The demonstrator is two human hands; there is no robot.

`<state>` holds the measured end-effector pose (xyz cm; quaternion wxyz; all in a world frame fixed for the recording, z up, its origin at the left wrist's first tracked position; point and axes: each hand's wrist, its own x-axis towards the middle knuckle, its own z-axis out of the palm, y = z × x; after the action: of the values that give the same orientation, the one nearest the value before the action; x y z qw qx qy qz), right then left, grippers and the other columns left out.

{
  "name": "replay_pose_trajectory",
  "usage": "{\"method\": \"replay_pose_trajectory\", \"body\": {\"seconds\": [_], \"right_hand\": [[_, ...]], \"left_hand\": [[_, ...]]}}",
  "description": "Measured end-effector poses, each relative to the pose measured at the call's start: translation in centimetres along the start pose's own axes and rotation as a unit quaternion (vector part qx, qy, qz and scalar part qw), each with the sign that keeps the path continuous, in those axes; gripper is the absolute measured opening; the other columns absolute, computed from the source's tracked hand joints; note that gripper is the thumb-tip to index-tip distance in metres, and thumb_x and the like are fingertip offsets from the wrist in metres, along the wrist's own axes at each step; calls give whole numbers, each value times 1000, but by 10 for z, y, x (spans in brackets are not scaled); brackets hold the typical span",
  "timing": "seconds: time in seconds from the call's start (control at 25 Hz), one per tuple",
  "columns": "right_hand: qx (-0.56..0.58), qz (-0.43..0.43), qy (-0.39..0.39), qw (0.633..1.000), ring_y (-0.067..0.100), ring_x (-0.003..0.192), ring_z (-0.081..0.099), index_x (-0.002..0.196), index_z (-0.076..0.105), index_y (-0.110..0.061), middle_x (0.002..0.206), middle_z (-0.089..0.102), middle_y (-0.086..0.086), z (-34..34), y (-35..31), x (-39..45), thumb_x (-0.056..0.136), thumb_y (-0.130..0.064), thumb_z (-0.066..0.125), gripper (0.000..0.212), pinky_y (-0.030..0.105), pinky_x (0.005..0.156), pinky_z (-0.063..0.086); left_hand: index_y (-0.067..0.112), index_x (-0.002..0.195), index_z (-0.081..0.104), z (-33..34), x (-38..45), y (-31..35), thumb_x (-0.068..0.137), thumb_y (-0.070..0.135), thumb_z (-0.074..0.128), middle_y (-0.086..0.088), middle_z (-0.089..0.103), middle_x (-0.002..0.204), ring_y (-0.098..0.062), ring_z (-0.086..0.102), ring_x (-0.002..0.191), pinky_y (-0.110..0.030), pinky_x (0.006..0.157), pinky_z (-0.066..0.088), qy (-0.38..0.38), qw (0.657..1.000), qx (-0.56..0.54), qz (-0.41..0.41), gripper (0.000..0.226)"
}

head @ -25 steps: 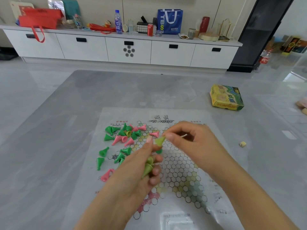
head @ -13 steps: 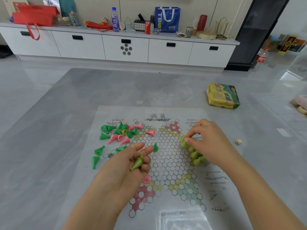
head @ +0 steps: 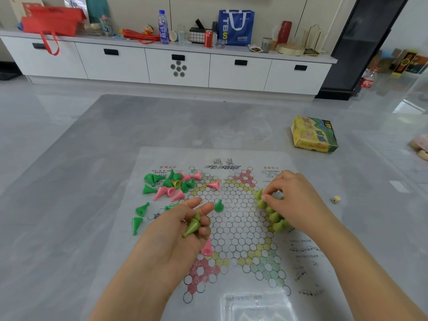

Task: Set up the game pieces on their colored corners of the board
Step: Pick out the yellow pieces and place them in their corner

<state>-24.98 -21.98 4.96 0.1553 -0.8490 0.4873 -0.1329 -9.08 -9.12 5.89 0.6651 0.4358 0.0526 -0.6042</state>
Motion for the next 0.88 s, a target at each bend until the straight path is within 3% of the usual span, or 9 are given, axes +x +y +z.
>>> {"method": "replay_pose_trajectory", "body": {"seconds": [0.16,0.24,0.4,0.52,0.64,0.76,0.88], "right_hand": [[-5,-1,-3,1000,14,98,41,86,69,-19,99,55,0,1,1,1,85,-25,59,12,24,76,31],[-11,-2,-4,1000,14,98,41,87,69,-20,99,55,-1,0,2,0,85,-27,59,12,24,78,32],[10,-22,53,998,13,96,45,85,65,-21,90,52,-7,-9,-5,-5,87,-26,56,11,23,76,33],[83,-77,87,990,5,83,47,77,60,-26,79,51,-16,-17,-25,-15,87,-25,55,11,14,69,31],[166,-129,56,976,3,79,51,78,65,-27,79,58,-14,-16,-48,-25,85,-27,60,8,13,70,36],[221,-160,17,962,1,81,53,81,68,-30,79,59,-15,-12,-58,-31,78,-34,60,10,10,71,38],[232,-169,3,958,1,80,54,83,70,-27,78,59,-15,-6,-60,-31,76,-34,58,16,11,71,38]], "left_hand": [[-2,98,53,2,-10,3,84,-12,32,-23,58,99,-22,54,75,-27,62,48,-16,999,-36,-3,27],[-4,98,53,4,-11,3,86,-12,35,-26,58,99,-27,59,84,-33,66,57,-18,999,-51,-4,23],[-7,95,54,5,-12,2,85,-10,43,-28,67,83,-29,67,76,-38,60,57,-43,996,-71,-15,15],[-5,87,55,6,-12,0,76,-2,55,-22,70,75,-19,66,53,-24,49,57,-61,997,-38,-16,12],[4,81,54,8,-14,-4,63,13,62,-11,69,65,-8,48,37,-12,34,41,-55,998,37,-7,22],[10,77,56,10,-15,-6,65,23,63,-4,64,59,-5,37,35,-12,32,28,-49,995,88,-4,20],[10,75,60,10,-14,-8,66,27,64,-1,60,57,-5,34,34,-14,32,25,-43,992,119,2,20]]}}
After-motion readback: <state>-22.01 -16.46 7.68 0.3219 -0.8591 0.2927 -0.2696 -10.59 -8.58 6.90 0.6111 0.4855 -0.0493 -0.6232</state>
